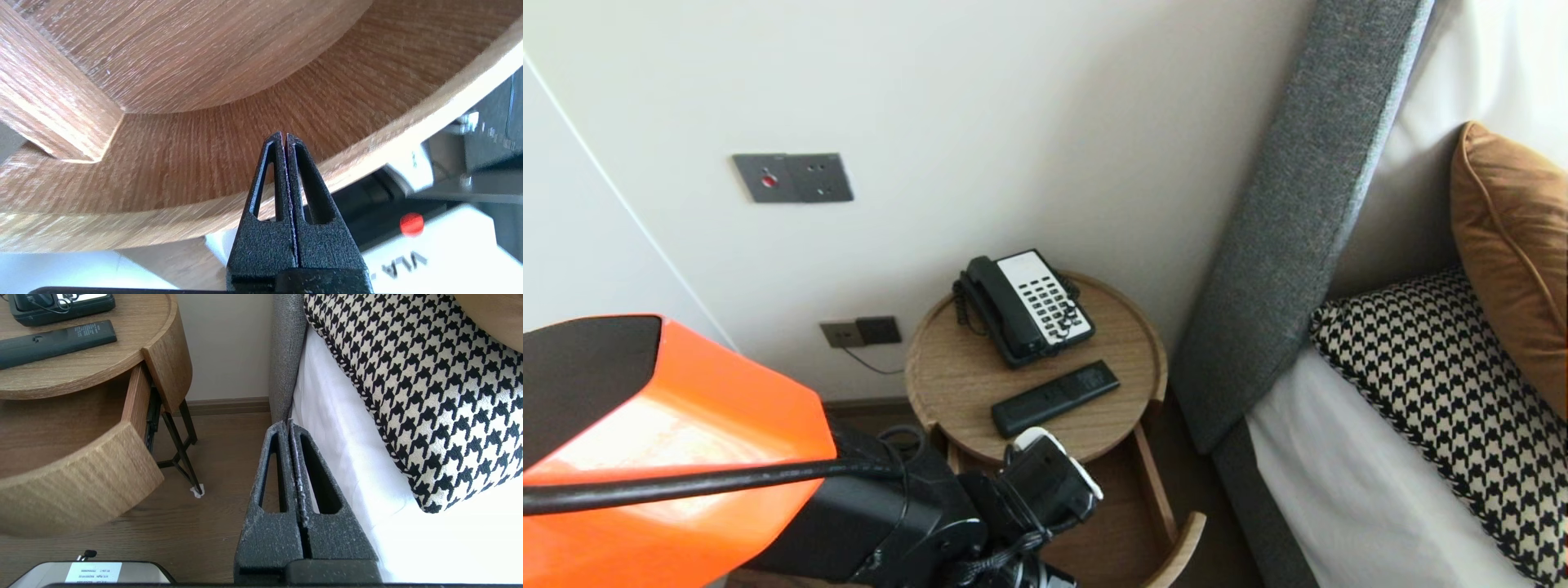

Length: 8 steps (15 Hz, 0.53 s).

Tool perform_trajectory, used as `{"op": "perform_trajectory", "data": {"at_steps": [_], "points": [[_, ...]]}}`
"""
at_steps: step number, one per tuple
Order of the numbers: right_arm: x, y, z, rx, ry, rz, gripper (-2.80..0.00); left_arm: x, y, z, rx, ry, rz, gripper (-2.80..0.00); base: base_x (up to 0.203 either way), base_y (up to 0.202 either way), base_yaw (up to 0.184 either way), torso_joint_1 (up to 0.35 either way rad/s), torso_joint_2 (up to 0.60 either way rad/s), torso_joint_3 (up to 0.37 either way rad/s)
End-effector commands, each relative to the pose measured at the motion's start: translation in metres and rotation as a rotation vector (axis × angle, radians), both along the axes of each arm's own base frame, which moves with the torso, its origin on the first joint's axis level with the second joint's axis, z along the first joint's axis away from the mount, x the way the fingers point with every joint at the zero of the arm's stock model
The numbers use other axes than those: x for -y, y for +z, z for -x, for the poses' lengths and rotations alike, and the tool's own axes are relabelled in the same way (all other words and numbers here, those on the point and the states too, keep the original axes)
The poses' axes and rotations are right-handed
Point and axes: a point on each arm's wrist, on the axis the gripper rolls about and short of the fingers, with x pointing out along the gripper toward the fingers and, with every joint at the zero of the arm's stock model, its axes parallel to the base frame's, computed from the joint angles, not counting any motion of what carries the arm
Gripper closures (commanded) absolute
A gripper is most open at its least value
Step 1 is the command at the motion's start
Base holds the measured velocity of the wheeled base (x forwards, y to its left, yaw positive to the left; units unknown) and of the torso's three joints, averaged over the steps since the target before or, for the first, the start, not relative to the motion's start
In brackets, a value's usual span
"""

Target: Open the nightstand drawer

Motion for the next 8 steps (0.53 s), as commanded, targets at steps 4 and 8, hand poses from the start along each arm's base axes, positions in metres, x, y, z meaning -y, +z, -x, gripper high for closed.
{"op": "perform_trajectory", "data": {"at_steps": [4, 8], "points": [[0.000, 0.000, 0.000, 0.004, 0.000, 0.000, 0.00, -0.001, 0.000, 0.023, 0.003, -0.058, 0.006, 0.00, 0.000, 0.000, 0.000, 0.000, 0.00, 0.000], [0.000, 0.000, 0.000, 0.005, 0.000, 0.000, 0.00, -0.001, 0.006, 0.014, 0.048, -0.030, 0.051, 0.00, 0.000, 0.000, 0.000, 0.000, 0.00, 0.000]]}}
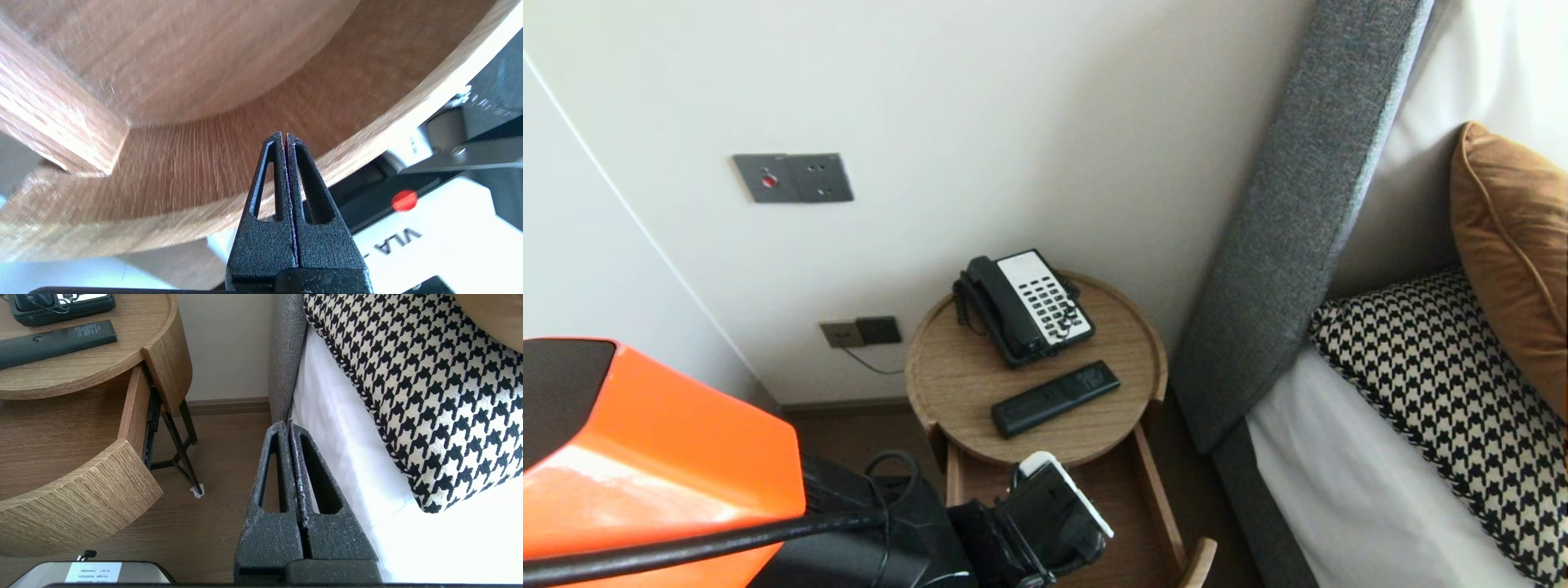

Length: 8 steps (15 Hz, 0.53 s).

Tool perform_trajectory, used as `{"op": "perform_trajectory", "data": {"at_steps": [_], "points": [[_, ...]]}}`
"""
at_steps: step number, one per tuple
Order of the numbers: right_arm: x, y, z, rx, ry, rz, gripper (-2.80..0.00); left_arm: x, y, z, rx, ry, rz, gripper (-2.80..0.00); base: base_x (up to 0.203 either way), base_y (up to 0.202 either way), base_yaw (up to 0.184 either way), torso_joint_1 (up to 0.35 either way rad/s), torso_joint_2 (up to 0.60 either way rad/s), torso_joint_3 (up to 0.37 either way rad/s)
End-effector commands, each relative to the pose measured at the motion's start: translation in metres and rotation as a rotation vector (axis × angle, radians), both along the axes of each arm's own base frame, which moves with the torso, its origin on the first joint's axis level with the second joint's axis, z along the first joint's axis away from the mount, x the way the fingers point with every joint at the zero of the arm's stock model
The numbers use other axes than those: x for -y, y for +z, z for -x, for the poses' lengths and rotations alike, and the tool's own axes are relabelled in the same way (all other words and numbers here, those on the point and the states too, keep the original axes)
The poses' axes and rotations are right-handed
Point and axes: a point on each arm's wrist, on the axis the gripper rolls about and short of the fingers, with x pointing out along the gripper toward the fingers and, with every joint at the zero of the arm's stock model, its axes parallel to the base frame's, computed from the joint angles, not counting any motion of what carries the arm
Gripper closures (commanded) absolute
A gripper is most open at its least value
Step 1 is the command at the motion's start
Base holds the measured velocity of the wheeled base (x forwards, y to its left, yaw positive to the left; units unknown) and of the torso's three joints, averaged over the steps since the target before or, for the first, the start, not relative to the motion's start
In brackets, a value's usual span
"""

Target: Open the nightstand drawer, then put the remote controls on the table in the drawer one by one

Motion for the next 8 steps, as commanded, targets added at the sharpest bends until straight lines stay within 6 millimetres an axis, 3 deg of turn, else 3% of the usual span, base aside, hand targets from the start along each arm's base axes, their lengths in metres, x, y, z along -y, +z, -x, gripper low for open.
{"op": "perform_trajectory", "data": {"at_steps": [1, 4, 8], "points": [[0.000, 0.000, 0.000, 0.005, 0.000, 0.000, 0.00, -0.004, 0.010, -0.012, 0.038, 0.033, 0.049, 0.00, 0.000, 0.000, 0.000, 0.000, 0.00, 0.000], [0.000, 0.000, 0.000, 0.005, 0.000, 0.000, 0.00, -0.016, 0.035, -0.040, 0.121, 0.097, 0.145, 0.00, 0.000, 0.000, 0.000, 0.000, 0.00, 0.000], [0.000, 0.000, 0.000, 0.004, 0.000, 0.000, 0.00, -0.052, 0.090, -0.068, 0.312, 0.012, 0.218, 0.00, 0.000, 0.000, 0.000, 0.000, 0.00, 0.000]]}}
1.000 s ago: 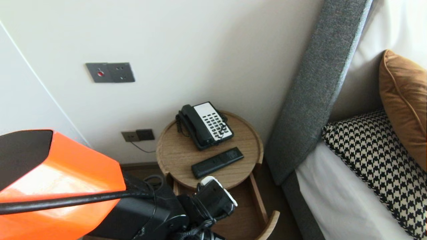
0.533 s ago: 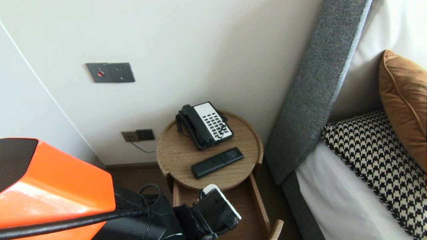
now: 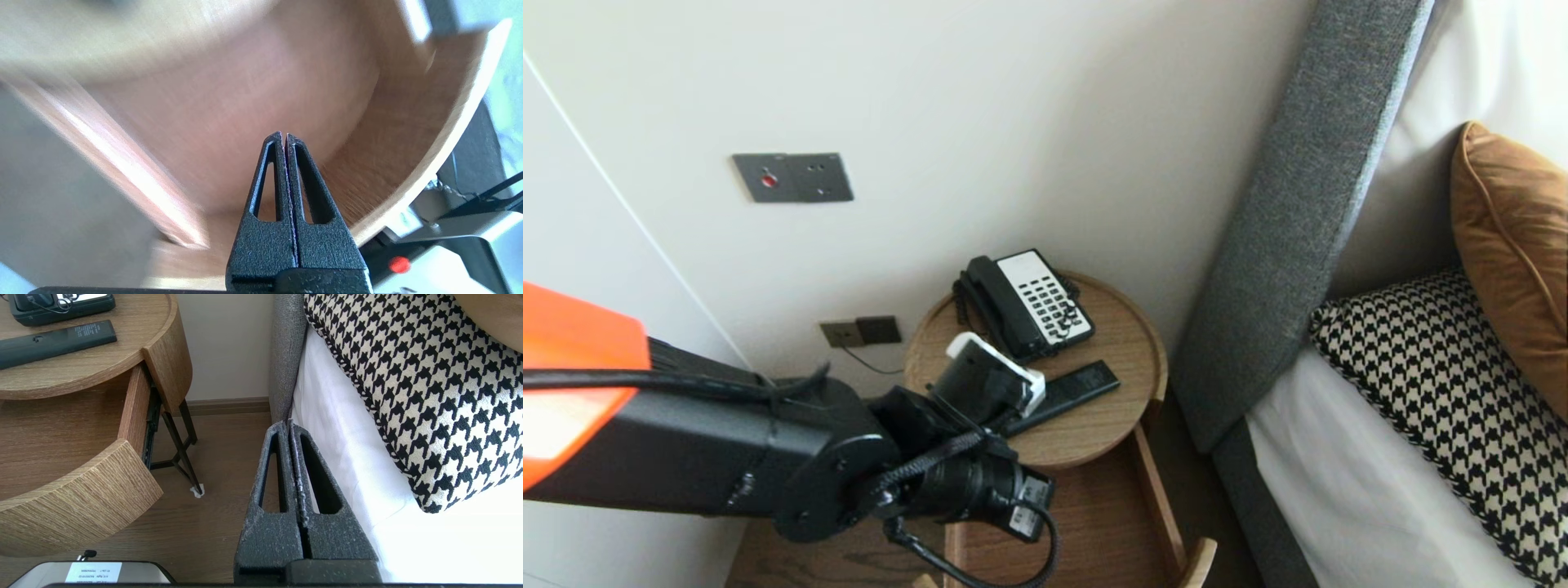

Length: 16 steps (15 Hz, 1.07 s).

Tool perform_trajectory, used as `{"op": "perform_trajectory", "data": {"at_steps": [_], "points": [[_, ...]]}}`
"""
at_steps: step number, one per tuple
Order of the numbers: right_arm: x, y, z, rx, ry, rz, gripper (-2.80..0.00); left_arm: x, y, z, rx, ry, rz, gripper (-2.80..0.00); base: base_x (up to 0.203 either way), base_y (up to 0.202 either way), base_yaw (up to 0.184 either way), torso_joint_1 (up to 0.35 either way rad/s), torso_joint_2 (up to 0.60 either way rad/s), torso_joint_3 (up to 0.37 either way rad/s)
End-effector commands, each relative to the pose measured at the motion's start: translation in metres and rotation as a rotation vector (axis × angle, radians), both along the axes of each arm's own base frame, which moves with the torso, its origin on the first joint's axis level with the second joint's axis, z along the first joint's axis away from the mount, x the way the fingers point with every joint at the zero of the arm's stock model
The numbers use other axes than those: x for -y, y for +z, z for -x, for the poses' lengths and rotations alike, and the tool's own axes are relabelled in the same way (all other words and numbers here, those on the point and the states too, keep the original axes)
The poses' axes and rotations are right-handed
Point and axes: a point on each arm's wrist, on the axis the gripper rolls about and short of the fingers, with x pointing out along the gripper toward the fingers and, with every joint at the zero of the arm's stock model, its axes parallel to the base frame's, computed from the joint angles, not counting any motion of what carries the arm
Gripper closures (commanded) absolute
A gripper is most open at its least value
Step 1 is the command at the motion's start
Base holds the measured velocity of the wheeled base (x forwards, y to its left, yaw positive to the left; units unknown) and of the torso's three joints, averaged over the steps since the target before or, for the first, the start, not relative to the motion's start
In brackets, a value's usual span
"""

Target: Put the remote controls on the table in the drawer one by one

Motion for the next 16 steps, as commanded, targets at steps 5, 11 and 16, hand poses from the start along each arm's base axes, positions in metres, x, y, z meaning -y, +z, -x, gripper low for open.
{"op": "perform_trajectory", "data": {"at_steps": [5, 11, 16], "points": [[0.000, 0.000, 0.000, 0.004, 0.000, 0.000, 0.00, -0.060, 0.077, -0.043, 0.302, -0.236, -0.025, 0.00, 0.000, 0.000, 0.000, 0.000, 0.00, 0.000], [0.000, 0.000, 0.000, 0.004, 0.000, 0.000, 0.00, -0.042, 0.053, -0.071, 0.303, -0.393, -0.106, -2.80, 0.000, 0.000, 0.000, 0.005, 0.00, 0.000], [0.000, 0.000, 0.000, 0.004, 0.000, 0.000, 0.00, -0.022, 0.029, -0.099, 0.313, -0.500, -0.114, -2.80, 0.000, 0.000, 0.000, 0.000, 0.00, 0.000]]}}
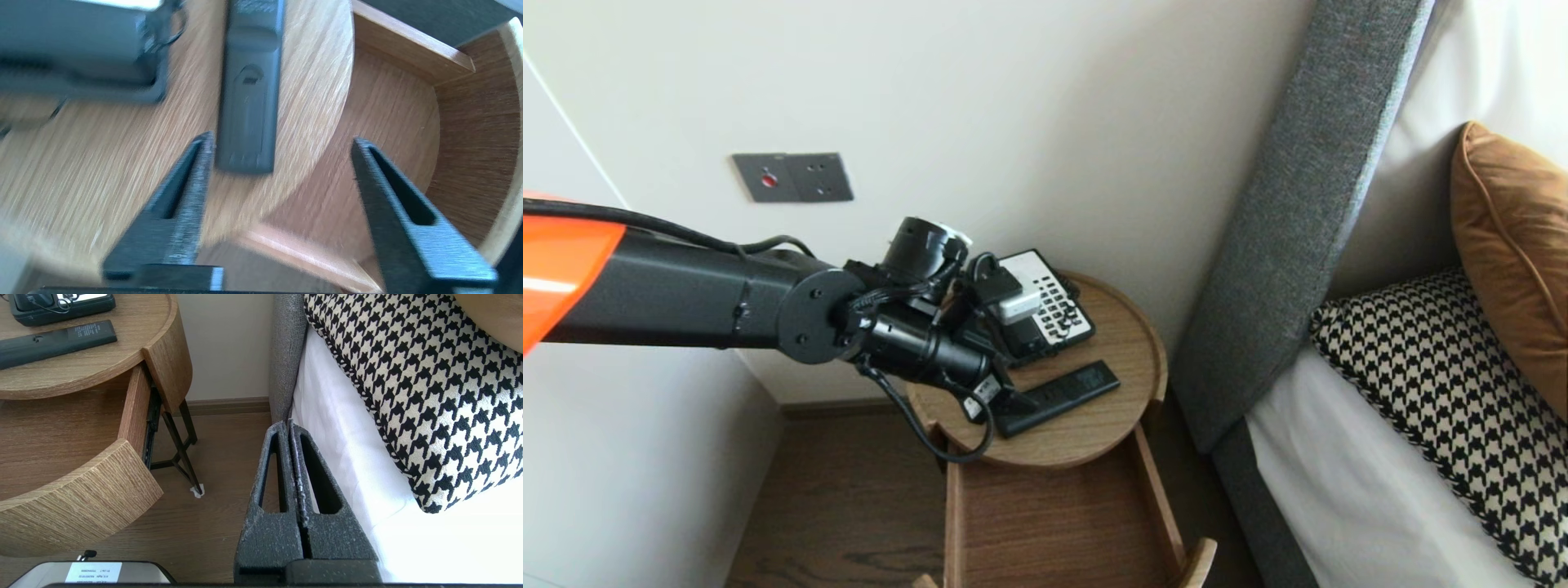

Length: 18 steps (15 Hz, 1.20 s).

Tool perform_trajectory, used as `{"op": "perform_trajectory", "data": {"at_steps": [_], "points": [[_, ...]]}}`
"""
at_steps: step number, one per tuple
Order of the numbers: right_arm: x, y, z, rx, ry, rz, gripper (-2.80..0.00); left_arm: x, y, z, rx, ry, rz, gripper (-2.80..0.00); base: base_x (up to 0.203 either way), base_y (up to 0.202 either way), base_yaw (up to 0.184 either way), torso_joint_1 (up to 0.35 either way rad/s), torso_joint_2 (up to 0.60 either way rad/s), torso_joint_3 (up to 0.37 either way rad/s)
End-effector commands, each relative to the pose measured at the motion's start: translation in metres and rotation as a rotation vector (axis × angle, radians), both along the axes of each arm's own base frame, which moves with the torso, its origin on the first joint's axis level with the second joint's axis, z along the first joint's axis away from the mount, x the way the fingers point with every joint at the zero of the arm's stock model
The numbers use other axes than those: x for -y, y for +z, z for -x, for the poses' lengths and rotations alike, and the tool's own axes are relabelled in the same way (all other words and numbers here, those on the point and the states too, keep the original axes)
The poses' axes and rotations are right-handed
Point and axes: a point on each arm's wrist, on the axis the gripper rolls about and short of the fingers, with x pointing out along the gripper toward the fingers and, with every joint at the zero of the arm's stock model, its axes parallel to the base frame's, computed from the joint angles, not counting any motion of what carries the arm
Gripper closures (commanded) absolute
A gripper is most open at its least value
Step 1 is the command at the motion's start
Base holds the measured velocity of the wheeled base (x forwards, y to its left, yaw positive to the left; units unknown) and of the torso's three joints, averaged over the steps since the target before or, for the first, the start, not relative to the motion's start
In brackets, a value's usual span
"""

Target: Put the remote controls on the table in the drawer one by one

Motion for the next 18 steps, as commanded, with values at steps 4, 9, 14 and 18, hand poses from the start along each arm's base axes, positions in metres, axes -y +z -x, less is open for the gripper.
{"op": "perform_trajectory", "data": {"at_steps": [4, 9, 14, 18], "points": [[0.000, 0.000, 0.000, 0.004, 0.000, 0.001, 0.00, 0.023, -0.036, -0.032, -0.013, -0.076, -0.035, -2.80, 0.000, 0.000, 0.000, 0.000, 0.00, 0.000], [0.000, 0.000, 0.000, 0.005, 0.000, 0.001, 0.00, 0.034, -0.053, -0.047, -0.023, -0.083, -0.041, -2.80, 0.000, 0.000, 0.000, 0.000, 0.00, 0.000], [0.000, 0.000, 0.000, 0.005, 0.000, 0.001, 0.00, 0.040, -0.067, -0.053, -0.035, -0.084, -0.047, -2.80, 0.000, 0.000, 0.000, 0.000, 0.00, 0.000], [0.000, 0.000, 0.000, 0.004, 0.000, 0.001, 0.00, 0.043, -0.078, -0.057, -0.029, -0.086, -0.045, -2.80, 0.000, 0.000, 0.000, 0.000, 0.00, 0.000]]}}
